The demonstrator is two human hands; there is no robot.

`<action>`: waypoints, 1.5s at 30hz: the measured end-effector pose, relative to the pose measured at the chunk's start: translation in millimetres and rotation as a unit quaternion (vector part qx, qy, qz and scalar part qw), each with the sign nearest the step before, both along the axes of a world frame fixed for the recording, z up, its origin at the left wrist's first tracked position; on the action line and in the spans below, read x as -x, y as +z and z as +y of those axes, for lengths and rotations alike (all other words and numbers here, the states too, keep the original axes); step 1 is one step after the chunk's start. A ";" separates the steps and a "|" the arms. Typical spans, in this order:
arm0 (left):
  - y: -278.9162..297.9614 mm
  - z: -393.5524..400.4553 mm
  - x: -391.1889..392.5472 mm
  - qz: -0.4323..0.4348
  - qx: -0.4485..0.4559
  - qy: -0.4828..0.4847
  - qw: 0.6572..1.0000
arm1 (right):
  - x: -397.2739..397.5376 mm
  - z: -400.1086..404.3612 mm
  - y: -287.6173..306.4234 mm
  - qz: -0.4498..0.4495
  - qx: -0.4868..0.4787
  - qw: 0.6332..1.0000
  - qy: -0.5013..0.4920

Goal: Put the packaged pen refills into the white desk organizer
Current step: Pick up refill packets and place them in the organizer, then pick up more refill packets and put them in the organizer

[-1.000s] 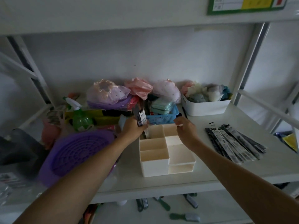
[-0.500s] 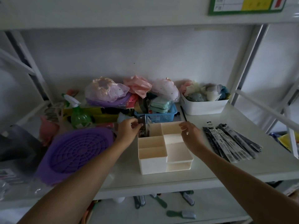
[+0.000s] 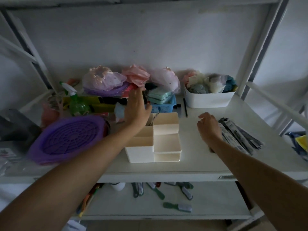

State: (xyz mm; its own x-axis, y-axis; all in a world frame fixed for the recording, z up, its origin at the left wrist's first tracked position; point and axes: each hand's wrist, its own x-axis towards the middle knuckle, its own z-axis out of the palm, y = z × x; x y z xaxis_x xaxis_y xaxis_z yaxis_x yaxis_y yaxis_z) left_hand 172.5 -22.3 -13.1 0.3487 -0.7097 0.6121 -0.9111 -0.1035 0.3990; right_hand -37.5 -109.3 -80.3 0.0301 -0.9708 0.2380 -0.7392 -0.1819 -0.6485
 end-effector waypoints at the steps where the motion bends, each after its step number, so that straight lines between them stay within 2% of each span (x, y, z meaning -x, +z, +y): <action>1: 0.5 -4.3 15.8 -0.022 0.004 -0.008 1.000 | 13.6 -5.6 -5.9 0.021 -0.021 1.000 -0.005; 4: -5.5 -23.0 70.0 -0.059 -0.016 -0.017 0.998 | 57.0 -21.7 -26.9 0.096 -0.088 0.991 0.004; 6: -16.0 -39.3 108.4 -0.044 -0.053 -0.016 0.997 | 84.2 -31.2 -35.7 0.131 -0.123 0.983 0.019; 9: -40.4 -65.4 164.4 0.021 -0.167 -0.024 0.985 | 114.0 -44.1 -39.6 0.133 -0.135 0.979 0.074; 12: -68.8 -81.1 210.7 0.123 -0.273 -0.002 0.954 | 132.1 -56.2 -34.9 0.100 -0.119 0.983 0.098; 17: -110.9 -90.4 255.9 0.199 -0.356 0.032 0.912 | 154.6 -75.1 -38.5 0.145 -0.152 0.968 0.140; 21: -114.8 -96.3 266.0 0.204 -0.344 0.080 0.913 | 158.1 -78.7 -45.7 0.120 -0.158 0.966 0.166; 25: -111.1 -104.6 262.3 0.222 -0.356 0.062 0.905 | 151.7 -79.2 -46.1 0.057 -0.122 0.969 0.209; 28: -109.1 -106.2 258.1 0.261 -0.374 0.062 0.888 | 142.3 -78.5 -42.3 0.037 -0.101 0.967 0.231; 31: -106.3 -106.8 253.9 0.295 -0.381 0.039 0.875 | 131.2 -76.0 -37.5 -0.004 -0.191 0.952 0.239; 34: -100.4 -104.3 252.1 0.322 -0.357 -0.035 0.876 | 122.9 -74.5 -28.9 -0.121 -0.320 0.906 0.249; 40: -82.7 -83.4 233.9 0.362 -0.361 -0.107 0.853 | 115.1 -76.5 -9.3 -0.215 -0.294 0.886 0.288; 42: -72.8 -74.3 221.0 0.385 -0.324 -0.108 0.857 | 107.8 -72.9 0.4 -0.242 -0.289 0.875 0.305; 45: -55.2 -64.0 198.3 0.349 -0.230 -0.100 0.903 | 90.7 -64.8 18.9 -0.251 -0.226 0.881 0.330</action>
State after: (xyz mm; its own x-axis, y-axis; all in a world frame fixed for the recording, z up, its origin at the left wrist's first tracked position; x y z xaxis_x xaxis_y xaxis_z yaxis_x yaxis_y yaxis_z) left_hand -25.8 -86.3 -68.2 0.3722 -0.9244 -0.0833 -0.4738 -0.2664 0.8394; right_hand -128.1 -174.1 -61.4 0.6248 -0.7804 -0.0244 -0.1679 -0.1038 -0.9803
